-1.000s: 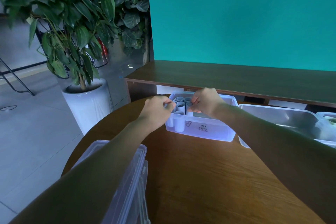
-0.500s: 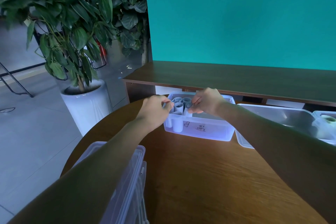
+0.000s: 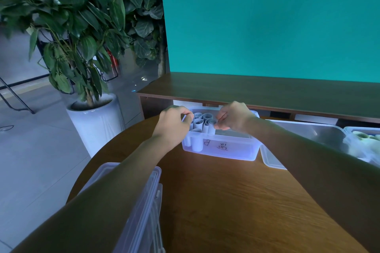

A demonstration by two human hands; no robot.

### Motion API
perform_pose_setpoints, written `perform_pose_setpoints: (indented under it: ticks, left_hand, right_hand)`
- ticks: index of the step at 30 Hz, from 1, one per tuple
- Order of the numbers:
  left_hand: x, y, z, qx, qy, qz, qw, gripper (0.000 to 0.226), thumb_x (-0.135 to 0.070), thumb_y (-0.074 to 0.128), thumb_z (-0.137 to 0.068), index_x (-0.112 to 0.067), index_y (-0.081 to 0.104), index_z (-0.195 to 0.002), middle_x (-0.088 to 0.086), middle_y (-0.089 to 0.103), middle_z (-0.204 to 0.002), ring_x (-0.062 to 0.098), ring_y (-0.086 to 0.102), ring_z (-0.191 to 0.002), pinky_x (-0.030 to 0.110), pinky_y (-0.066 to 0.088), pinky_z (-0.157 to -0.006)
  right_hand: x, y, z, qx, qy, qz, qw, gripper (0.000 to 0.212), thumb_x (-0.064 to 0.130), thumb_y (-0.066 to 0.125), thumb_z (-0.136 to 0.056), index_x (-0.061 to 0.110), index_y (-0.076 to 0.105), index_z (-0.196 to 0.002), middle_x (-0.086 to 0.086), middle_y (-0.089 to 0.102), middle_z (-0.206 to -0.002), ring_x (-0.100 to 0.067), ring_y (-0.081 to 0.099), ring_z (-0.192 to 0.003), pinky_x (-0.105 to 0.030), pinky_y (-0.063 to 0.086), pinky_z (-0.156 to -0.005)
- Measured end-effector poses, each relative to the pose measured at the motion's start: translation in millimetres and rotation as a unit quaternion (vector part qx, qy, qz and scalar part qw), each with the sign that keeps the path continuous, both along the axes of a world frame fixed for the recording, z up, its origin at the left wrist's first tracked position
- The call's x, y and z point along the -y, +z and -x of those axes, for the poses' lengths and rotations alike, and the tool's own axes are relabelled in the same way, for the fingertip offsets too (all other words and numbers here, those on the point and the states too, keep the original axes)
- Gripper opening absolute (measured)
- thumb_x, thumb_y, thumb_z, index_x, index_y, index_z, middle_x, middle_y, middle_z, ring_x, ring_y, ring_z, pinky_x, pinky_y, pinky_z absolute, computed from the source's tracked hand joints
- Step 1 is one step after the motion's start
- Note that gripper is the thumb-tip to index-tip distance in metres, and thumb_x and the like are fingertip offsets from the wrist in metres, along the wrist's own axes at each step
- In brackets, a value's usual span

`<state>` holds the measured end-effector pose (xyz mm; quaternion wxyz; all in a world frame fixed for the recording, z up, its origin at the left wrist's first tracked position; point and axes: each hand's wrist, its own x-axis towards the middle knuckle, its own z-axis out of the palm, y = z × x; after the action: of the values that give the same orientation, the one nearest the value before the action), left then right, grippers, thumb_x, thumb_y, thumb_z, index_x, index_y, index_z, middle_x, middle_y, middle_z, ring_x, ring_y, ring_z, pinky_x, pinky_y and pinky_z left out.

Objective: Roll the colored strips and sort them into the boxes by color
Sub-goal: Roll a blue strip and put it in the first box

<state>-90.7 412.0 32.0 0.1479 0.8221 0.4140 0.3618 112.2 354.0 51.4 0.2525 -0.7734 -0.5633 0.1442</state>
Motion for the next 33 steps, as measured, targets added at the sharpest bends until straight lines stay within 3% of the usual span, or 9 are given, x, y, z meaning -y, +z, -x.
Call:
perform_pose_setpoints:
  ticks: [5, 9, 11, 13, 18, 22, 25, 28, 33]
  left_hand:
    - [15.8, 10.5, -2.5, 0.012, -0.006, -0.014, 1.0, 0.017, -0.013, 0.059, -0.096, -0.012, 0.076, -0.1, -0.003, 0.072, -0.102, 0.009, 0.06, -0.091, 0.017, 0.039, -0.077]
    - [32.4, 19.1, -4.1, 0.005, -0.012, -0.026, 1.0, 0.018, -0.005, 0.057, -0.094, -0.007, 0.074, -0.089, 0.003, 0.072, -0.096, 0.019, 0.064, -0.089, 0.029, 0.051, -0.077]
    - [40.6, 23.4, -5.3, 0.008, -0.014, -0.026, 1.0, 0.018, -0.004, 0.057, -0.092, -0.008, 0.073, -0.085, 0.002, 0.071, -0.094, 0.021, 0.064, -0.089, 0.032, 0.054, -0.077]
    - [51.6, 26.8, -7.0, 0.016, -0.02, -0.025, 0.999, 0.019, -0.006, 0.057, -0.092, -0.015, 0.07, -0.081, -0.001, 0.069, -0.093, 0.021, 0.063, -0.089, 0.029, 0.051, -0.075]
    - [93.8, 25.7, -17.3, 0.048, -0.025, -0.008, 0.998, 0.015, -0.016, 0.064, -0.094, -0.018, 0.075, -0.103, -0.004, 0.071, -0.108, 0.014, 0.062, -0.102, 0.021, 0.043, -0.084]
    - [147.0, 13.3, -33.4, 0.074, -0.05, 0.013, 0.996, 0.02, -0.018, 0.062, -0.096, -0.018, 0.073, -0.112, -0.008, 0.07, -0.112, 0.006, 0.057, -0.101, 0.017, 0.039, -0.085]
    - [192.4, -6.4, -49.7, 0.083, -0.076, 0.029, 0.993, 0.022, -0.019, 0.064, -0.095, -0.018, 0.071, -0.115, -0.007, 0.072, -0.112, 0.009, 0.062, -0.101, 0.021, 0.045, -0.09]
    - [236.0, -30.7, -65.3, 0.072, -0.106, 0.042, 0.991, 0.021, -0.025, 0.066, -0.094, -0.024, 0.071, -0.114, -0.006, 0.072, -0.109, 0.012, 0.066, -0.099, 0.024, 0.049, -0.093]
    - [298.9, -56.2, -88.1, 0.033, -0.165, 0.095, 0.981, 0.025, -0.03, 0.062, -0.098, -0.027, 0.068, -0.122, -0.011, 0.068, -0.12, 0.008, 0.061, -0.11, 0.017, 0.039, -0.092]
  right_hand:
    - [14.7, 8.7, -5.1, -0.012, -0.003, -0.006, 1.0, 0.029, 0.017, 0.085, -0.08, 0.011, 0.077, -0.107, -0.005, 0.076, -0.098, -0.021, 0.073, -0.092, -0.035, 0.059, -0.093]
    - [32.1, 17.6, -9.2, -0.053, -0.004, -0.03, 0.998, 0.026, 0.011, 0.084, -0.081, 0.008, 0.076, -0.106, -0.007, 0.077, -0.093, -0.012, 0.074, -0.075, -0.02, 0.056, -0.076]
    - [47.2, 24.0, -9.5, -0.073, -0.001, -0.047, 0.996, 0.023, 0.009, 0.082, -0.082, 0.007, 0.075, -0.104, -0.009, 0.077, -0.091, -0.014, 0.075, -0.075, -0.021, 0.058, -0.078]
    - [67.3, 31.0, -8.2, -0.097, 0.003, -0.065, 0.993, 0.021, 0.009, 0.082, -0.083, 0.005, 0.075, -0.102, -0.01, 0.078, -0.09, -0.018, 0.077, -0.078, -0.023, 0.06, -0.081]
    - [137.6, 38.7, -4.3, -0.143, -0.002, -0.109, 0.984, 0.02, 0.009, 0.081, -0.085, 0.001, 0.073, -0.101, -0.013, 0.075, -0.079, -0.006, 0.062, -0.052, -0.016, 0.052, -0.055]
    - [203.6, 24.7, -6.0, -0.164, -0.027, -0.108, 0.98, 0.022, 0.017, 0.08, -0.087, 0.006, 0.073, -0.104, -0.01, 0.076, -0.079, -0.013, 0.064, -0.059, -0.021, 0.054, -0.054]
    - [255.0, 5.1, -9.8, -0.177, -0.06, -0.122, 0.975, 0.017, 0.018, 0.08, -0.087, 0.007, 0.073, -0.099, 0.002, 0.069, -0.061, -0.009, 0.059, -0.049, -0.021, 0.048, -0.049]
    - [304.7, -20.1, -16.6, -0.173, -0.09, -0.128, 0.972, 0.015, 0.021, 0.079, -0.089, 0.008, 0.074, -0.094, -0.011, 0.072, -0.068, -0.016, 0.06, -0.053, -0.029, 0.052, -0.054]
    - [376.3, -51.6, -26.2, -0.117, -0.148, -0.145, 0.971, 0.015, 0.032, 0.071, -0.094, 0.018, 0.072, -0.089, -0.004, 0.069, -0.061, -0.01, 0.057, -0.046, -0.023, 0.052, -0.051]
